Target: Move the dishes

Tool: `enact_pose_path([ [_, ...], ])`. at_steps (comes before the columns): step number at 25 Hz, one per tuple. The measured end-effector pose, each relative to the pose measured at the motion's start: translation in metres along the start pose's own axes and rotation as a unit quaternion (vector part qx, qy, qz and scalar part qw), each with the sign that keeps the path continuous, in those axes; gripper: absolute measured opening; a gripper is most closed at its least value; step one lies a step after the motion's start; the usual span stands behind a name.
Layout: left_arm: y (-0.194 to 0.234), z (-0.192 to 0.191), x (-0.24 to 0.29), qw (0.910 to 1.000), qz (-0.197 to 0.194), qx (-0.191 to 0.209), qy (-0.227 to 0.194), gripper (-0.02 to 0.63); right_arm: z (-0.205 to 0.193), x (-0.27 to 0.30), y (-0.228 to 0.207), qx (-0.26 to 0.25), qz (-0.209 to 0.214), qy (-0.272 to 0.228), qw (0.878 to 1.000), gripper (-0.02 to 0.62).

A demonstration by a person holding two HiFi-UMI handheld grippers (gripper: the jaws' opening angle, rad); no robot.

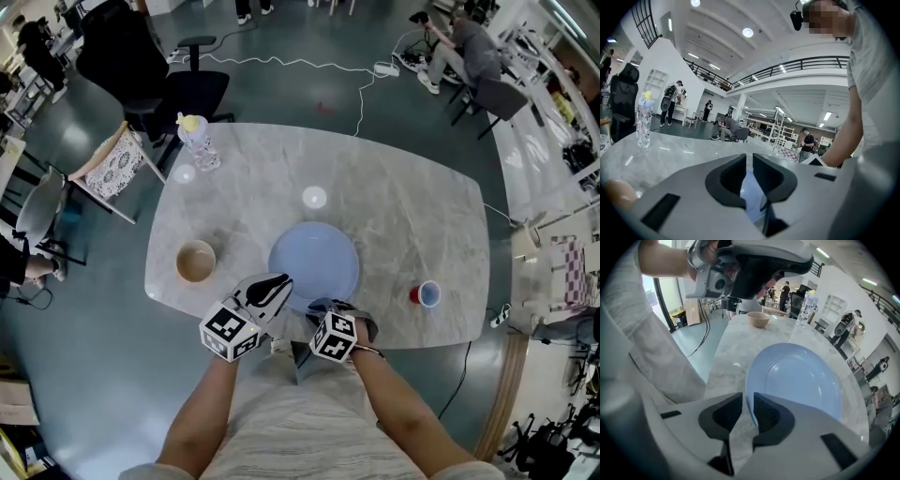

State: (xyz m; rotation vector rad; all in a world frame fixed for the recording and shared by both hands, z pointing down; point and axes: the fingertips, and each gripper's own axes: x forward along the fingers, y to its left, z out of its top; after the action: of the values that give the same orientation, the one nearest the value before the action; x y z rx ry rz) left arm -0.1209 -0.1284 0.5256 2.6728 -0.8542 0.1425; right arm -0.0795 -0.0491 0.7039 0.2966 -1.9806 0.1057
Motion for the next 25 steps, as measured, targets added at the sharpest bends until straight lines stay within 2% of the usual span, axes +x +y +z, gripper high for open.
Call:
enact_pose_path([
  [5,-0.002,0.002,0.001,1.0000,-0.001,0.004,-0.001,0.055,0.016,-0.017,-0.012,0.076,-0.006,-0.057,0.995,0.091],
  [8,-0.002,0.005,0.001,1.0000,-0.002,0.005,-0.003,0.055,0.028,-0.032,-0.024,0.130,-0.016,-0.102,0.986,0.091],
  [12,-0.001,0.010,0.001,0.9999,-0.004,0.009,-0.007,0.055,0.049,-0.052,-0.043,0.176,-0.035,-0.166,0.970,0.091],
  [21,0.004,0.020,-0.003,0.9997,-0.001,0.015,-0.018,0.055,0.089,-0.105,-0.080,0.247,-0.064,-0.299,0.919,0.083],
  [23,0.007,0.023,-0.005,0.9997,0.003,0.013,-0.022,0.055,0.098,-0.112,-0.084,0.245,-0.065,-0.313,0.915,0.081],
  [25,0.009,0.025,-0.008,0.9996,0.009,0.012,-0.024,0.055,0.105,-0.116,-0.086,0.234,-0.065,-0.319,0.916,0.081],
])
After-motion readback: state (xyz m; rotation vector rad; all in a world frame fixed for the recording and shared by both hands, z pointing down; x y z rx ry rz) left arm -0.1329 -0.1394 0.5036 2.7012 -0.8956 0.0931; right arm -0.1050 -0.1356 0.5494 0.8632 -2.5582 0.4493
